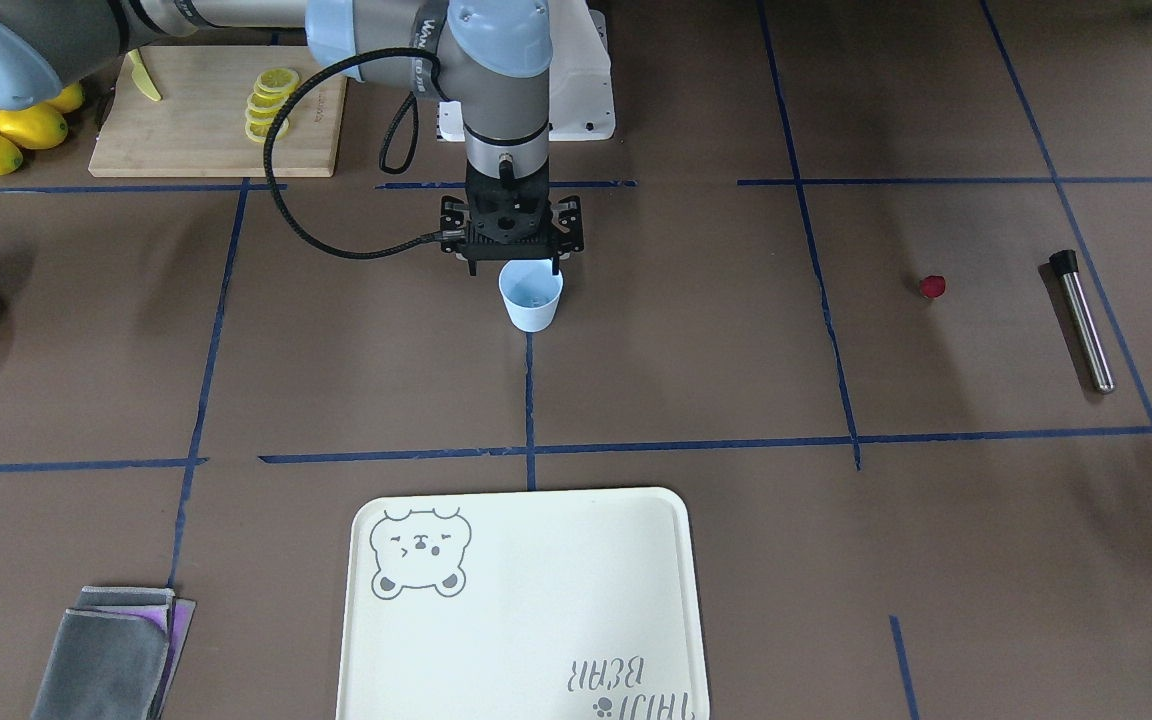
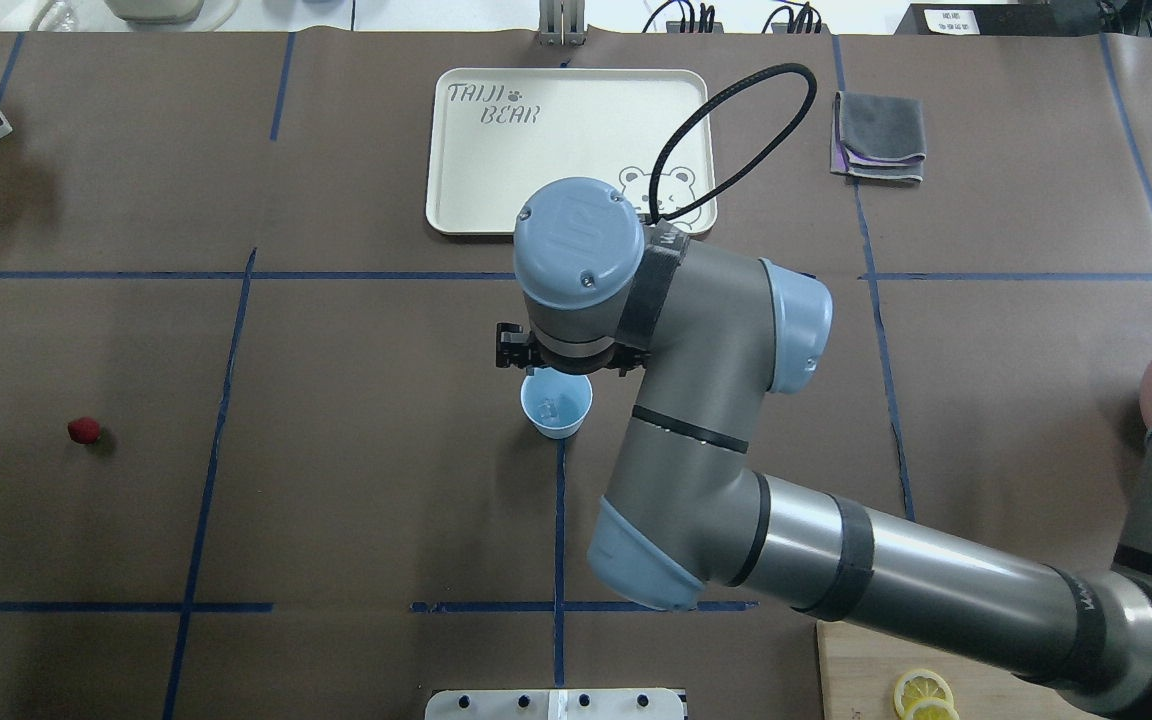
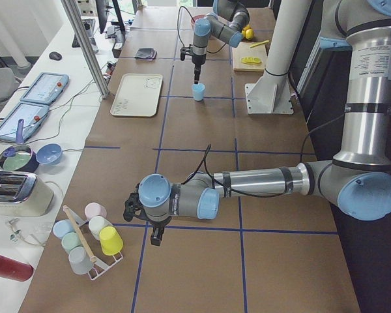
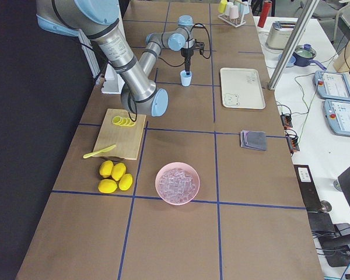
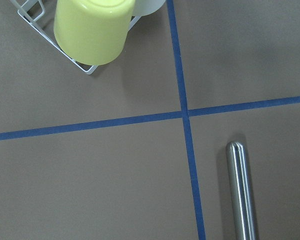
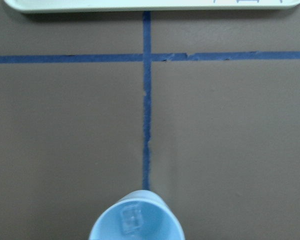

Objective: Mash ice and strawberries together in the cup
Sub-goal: 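Open the right gripper to drop the ice cube into the cup, then move the right gripper back to the pink bowl of ice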

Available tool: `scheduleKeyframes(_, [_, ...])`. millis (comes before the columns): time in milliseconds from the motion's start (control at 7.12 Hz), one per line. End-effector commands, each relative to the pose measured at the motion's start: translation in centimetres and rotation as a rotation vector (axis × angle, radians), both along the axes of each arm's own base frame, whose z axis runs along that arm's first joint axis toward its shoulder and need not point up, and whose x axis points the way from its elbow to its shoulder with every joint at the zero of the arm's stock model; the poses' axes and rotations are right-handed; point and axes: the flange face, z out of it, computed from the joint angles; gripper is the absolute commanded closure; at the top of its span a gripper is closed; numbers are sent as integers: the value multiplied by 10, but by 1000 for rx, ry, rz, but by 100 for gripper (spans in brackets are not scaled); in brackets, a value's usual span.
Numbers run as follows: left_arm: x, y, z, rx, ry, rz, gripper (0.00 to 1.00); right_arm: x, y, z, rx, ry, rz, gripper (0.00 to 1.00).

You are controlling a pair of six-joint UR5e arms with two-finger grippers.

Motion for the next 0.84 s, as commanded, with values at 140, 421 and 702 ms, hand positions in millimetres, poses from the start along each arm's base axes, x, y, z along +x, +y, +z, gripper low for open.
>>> scheduleKeyframes(140, [0,1,1,-2,-1,0,0,162,-26,101,109,27,-91,0])
scheduleKeyframes(421, [0,0,0,0,-1,0,0,273,-41,188,142,49,-185,0])
scheduleKeyframes(702, [0,0,-1,1,1,1,0,379,-28,284,201,-5,-224,0])
